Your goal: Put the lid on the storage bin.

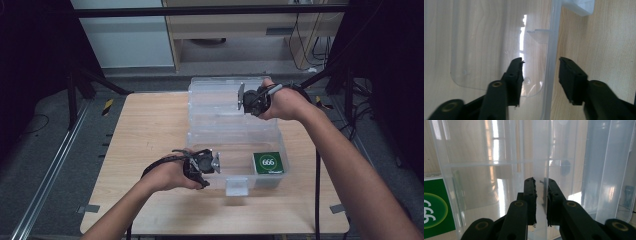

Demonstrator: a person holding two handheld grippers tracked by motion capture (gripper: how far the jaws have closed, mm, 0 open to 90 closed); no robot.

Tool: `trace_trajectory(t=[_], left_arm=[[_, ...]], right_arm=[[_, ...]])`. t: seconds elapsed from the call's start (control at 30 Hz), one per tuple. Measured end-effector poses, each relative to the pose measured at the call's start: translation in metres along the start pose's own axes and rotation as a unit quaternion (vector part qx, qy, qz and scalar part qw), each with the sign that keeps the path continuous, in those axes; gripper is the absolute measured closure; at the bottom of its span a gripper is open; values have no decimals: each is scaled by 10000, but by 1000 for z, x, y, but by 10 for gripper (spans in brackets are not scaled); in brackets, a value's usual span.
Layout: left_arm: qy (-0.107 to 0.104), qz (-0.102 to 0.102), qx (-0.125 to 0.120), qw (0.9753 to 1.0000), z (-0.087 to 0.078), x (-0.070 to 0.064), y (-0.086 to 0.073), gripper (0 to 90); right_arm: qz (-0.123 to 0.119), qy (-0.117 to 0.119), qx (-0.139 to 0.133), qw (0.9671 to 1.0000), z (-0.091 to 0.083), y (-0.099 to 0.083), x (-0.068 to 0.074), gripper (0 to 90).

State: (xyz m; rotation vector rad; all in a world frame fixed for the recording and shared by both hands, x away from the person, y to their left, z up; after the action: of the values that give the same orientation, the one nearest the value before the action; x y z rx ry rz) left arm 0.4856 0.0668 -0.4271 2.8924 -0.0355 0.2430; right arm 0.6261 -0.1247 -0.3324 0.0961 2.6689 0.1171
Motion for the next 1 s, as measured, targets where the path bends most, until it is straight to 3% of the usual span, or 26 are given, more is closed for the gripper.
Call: trace_trajectory(t=[0.1,0.17,0.37,0.7,1.0], left_arm=[[-51,-29,-34,10000,3,0,-1,622],[-61,-50,-62,9999,4,1,-1,718],[-119,-90,-73,9999,4,-2,0,831],[76,-231,-60,9997,4,-5,1,832],[127,-368,-108,9992,5,-5,1,829]], right_arm=[[9,20,-6,10000,0,0,0,809],[-1,17,-4,10000,0,0,0,809],[-63,0,-37,10000,0,0,1,817],[-104,-5,-18,9999,-3,3,3,832],[-141,-30,-76,9999,-7,4,8,847]])
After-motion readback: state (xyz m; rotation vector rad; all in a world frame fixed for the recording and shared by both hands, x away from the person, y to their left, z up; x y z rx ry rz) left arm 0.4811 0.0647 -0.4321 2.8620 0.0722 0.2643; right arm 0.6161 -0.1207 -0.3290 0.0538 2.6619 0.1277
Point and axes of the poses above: each handheld gripper's, and its own axes: z roughly forward along the jaws, y roughly out of its top, x roughly to its left, the point moved 3 cm from there along z, roughly forward along the jaws, and after that the axes turned 3 degrees about z, right-handed, at the moved point
